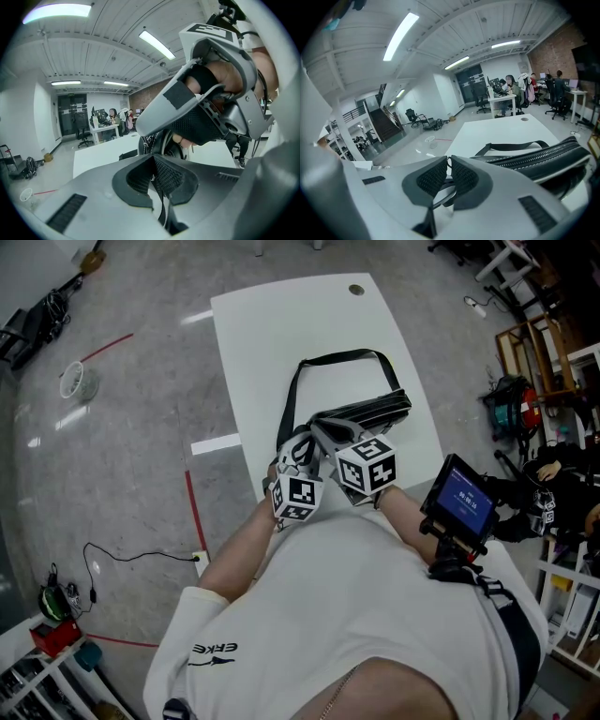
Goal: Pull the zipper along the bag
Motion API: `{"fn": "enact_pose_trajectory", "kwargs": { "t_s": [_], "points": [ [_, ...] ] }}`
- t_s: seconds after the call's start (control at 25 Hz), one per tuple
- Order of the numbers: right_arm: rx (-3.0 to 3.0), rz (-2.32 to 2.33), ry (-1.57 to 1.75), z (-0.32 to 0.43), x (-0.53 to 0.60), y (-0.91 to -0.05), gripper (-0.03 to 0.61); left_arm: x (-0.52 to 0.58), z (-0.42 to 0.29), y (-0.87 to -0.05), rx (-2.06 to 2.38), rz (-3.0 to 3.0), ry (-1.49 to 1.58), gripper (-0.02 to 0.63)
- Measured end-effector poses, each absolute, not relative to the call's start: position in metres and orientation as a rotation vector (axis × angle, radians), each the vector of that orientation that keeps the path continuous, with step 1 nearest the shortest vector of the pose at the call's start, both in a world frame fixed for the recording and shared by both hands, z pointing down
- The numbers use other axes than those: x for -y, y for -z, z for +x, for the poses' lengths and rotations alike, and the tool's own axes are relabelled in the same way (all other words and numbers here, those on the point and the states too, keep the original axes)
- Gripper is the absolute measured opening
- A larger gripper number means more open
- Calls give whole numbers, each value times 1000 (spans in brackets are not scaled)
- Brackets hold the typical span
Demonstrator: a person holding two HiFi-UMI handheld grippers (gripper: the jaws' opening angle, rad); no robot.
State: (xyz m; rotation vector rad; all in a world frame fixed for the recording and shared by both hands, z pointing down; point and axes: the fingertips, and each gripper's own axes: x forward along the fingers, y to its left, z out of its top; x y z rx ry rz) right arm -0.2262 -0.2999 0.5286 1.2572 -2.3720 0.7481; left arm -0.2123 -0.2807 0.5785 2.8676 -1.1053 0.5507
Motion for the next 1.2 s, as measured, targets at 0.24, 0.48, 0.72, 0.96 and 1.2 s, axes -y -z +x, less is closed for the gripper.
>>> {"fn": "enact_pose_trajectory", "kwargs": {
  "t_s": [0.24,0.48,0.72,0.96,1.2],
  "points": [
    [2395,1310,-772,-209,305,-523,21,283,-203,-581,1110,2857,-562,3],
    [2414,1396,-783,-192,305,-519,29,284,-222,-597,1199,2757,-533,3],
    [2426,1404,-776,-184,281,-518,29,267,-242,-598,1317,2658,-505,3],
    [2482,1365,-728,-172,252,-505,29,245,-255,-565,1523,2572,-452,3],
    [2518,1359,-708,-131,226,-499,29,219,-227,-540,1632,2522,-391,3]
  ]
}}
